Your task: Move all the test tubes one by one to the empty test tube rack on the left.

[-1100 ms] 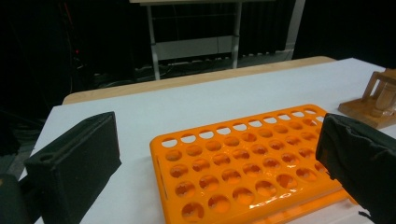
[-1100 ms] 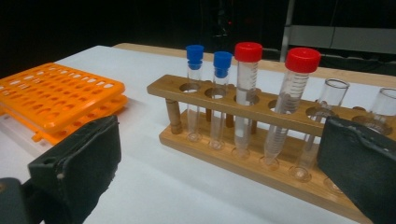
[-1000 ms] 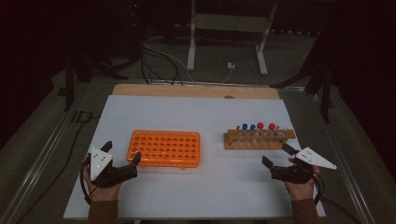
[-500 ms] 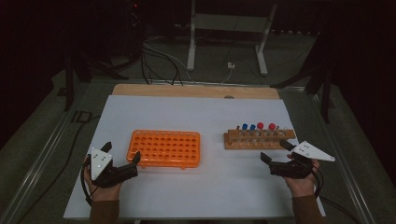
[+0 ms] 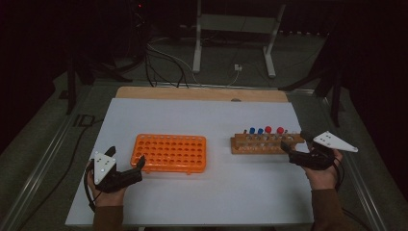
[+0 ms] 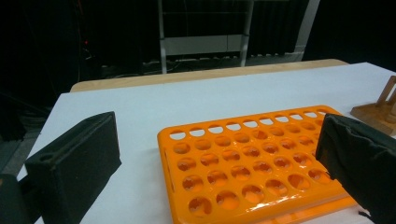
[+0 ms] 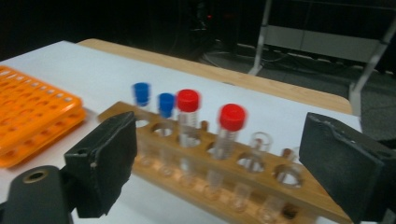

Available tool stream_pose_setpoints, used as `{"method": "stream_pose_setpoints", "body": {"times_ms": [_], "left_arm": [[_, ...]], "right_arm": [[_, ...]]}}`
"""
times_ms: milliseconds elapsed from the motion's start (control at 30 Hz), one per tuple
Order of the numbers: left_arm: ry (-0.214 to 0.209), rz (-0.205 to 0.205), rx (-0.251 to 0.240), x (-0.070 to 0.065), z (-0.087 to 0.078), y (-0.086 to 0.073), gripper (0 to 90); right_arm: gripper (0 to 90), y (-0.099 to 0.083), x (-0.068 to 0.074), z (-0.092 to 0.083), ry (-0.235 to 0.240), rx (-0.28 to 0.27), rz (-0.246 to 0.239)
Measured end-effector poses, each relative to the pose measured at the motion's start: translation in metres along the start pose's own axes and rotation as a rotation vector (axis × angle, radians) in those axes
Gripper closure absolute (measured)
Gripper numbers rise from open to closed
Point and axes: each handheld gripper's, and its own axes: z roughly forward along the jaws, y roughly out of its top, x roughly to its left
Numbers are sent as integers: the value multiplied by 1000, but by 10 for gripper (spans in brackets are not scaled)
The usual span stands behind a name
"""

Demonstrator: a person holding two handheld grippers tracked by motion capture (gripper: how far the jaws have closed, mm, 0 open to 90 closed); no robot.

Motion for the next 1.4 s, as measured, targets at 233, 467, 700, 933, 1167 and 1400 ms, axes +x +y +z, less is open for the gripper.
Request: {"method": "stream_pose_setpoints", "body": {"times_ms": [233, 467, 700, 933, 1167, 1400], "left_arm": [[-1, 0, 9, 0, 1, -1, 5], [-3, 1, 14, -1, 3, -1, 5], [-5, 5, 15, -1, 3, -2, 5], [-6, 9, 20, -2, 4, -2, 5], [-6, 7, 18, -2, 3, -2, 5], [-6, 10, 21, -2, 4, -3, 5]], "right_arm": [[186, 2, -20, 7, -46, 16, 41], [296, 3, -34, 15, -95, 33, 80], [500, -3, -43, 25, -127, 88, 70], [639, -11, -49, 36, -118, 127, 86], [716, -19, -48, 46, -118, 155, 79], [758, -23, -43, 47, -116, 157, 58]]}}
